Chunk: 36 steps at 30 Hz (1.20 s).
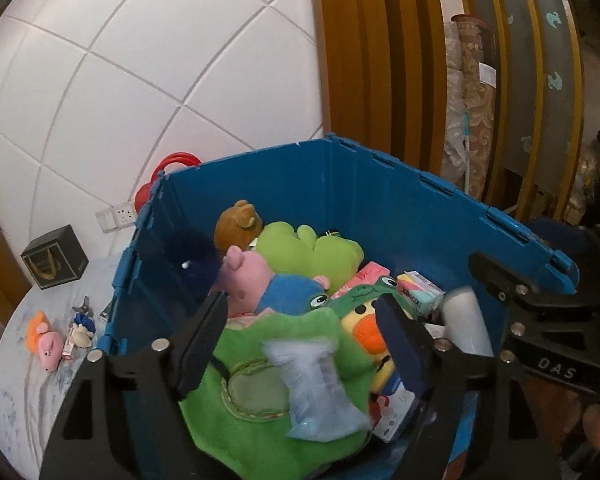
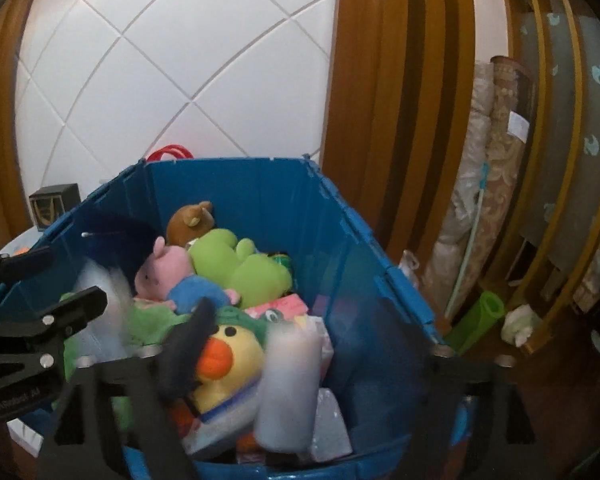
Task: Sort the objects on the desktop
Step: 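Carry the bag and paper roll into the blue crate and release both, then withdraw both tools from the crate back over the table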
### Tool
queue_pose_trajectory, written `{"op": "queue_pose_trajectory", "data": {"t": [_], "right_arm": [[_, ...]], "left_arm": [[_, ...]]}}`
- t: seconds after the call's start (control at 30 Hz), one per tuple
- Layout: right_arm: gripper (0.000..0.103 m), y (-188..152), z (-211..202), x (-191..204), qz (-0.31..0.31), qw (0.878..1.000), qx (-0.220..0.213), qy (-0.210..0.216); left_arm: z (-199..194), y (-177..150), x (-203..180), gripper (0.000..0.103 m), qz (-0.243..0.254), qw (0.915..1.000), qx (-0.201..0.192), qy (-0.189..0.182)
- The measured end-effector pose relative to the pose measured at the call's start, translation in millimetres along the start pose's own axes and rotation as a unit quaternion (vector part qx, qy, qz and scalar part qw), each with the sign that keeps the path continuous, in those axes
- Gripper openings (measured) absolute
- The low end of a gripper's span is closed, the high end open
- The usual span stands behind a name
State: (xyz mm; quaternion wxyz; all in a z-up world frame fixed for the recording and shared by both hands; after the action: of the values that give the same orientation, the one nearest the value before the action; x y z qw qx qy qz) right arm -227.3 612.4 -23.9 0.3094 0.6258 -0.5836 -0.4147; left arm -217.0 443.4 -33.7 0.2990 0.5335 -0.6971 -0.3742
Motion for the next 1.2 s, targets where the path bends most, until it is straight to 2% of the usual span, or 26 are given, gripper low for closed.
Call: {"op": "queue_pose_trajectory", "data": {"t": [0.1,0.37,0.63,0.8,0.93,1.1,1.2], "right_arm": [[0.103,2,-3,-2,0.002,1.000,-0.005,-0.003],[0.103,3,-11,10,0.000,1.000,-0.001,0.008],[0.103,10,-27,34,-0.012,1.000,-0.014,0.011],[0.103,18,-39,64,-0.015,0.999,-0.027,0.036],[0.103,30,-51,104,-0.035,0.997,-0.042,0.052],[0.103,49,-67,174,-0.055,0.993,-0.069,0.076],[0.103,59,-75,222,-0.060,0.992,-0.080,0.071]], "left_arm": [[-2,0,4,0.077,-0.001,1.0000,0.000,0.003],[-23,-4,20,0.077,-0.001,0.9999,-0.015,0.004],[-54,-8,51,0.077,-0.020,0.9986,-0.035,0.034],[-72,-17,92,0.079,-0.043,0.9963,-0.045,0.060],[-85,-24,133,0.080,-0.063,0.9935,-0.054,0.078],[-93,-41,206,0.080,-0.084,0.9912,-0.054,0.088],[-94,-55,257,0.080,-0.090,0.9913,-0.049,0.083]]}}
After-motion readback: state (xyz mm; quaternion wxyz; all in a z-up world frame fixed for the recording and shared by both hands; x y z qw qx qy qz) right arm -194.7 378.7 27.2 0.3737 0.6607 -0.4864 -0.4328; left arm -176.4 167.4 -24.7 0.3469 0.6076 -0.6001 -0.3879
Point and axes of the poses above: each gripper's, at about its wrist camera, not at the fingertips, and z roughly the way its jaws point, x to its left, y to its top, the point moved 3 cm from there along z, roughly the way its jaws point, and after that the axes turned 5 degrees about -y, right-handed, at the moved point
